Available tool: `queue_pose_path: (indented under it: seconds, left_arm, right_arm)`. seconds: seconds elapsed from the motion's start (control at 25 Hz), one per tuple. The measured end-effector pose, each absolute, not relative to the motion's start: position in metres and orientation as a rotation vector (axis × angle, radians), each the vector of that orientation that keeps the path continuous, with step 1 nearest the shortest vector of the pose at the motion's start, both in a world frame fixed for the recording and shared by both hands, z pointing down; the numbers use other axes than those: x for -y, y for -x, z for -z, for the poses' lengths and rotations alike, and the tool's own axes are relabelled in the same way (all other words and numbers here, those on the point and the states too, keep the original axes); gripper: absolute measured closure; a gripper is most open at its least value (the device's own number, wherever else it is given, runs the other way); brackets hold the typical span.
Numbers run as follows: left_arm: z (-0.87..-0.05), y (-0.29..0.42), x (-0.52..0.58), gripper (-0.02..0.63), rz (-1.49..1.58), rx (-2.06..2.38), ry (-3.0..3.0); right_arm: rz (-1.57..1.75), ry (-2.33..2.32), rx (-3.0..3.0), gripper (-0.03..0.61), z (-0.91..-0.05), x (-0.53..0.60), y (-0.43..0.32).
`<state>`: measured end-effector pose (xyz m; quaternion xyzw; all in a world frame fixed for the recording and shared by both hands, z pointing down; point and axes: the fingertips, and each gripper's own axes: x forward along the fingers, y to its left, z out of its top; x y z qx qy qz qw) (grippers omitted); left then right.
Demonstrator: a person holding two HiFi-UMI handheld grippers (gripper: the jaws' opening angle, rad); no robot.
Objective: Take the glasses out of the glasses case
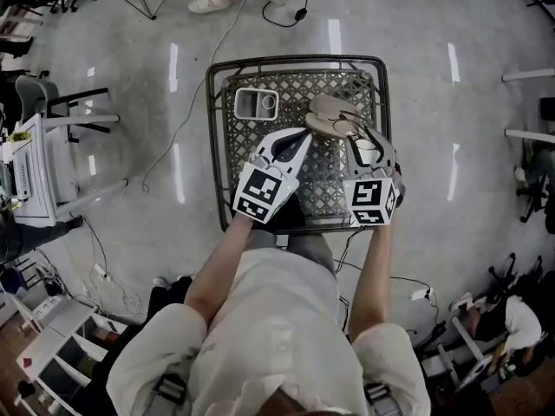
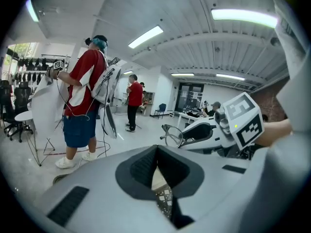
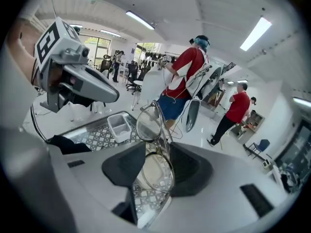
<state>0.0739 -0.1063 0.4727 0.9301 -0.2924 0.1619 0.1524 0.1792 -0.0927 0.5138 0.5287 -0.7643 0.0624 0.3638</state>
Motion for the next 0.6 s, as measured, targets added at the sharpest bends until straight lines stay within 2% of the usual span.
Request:
queue_pose_path:
  seconds: [0.6]
  left_arm:
    - [-0.408, -0.071, 0.065, 0.601, -0.367, 0.735, -2.798]
  right_arm:
    - [-0.072, -1.679, 2.114, 0.417, -0.393, 0.035, -0.172]
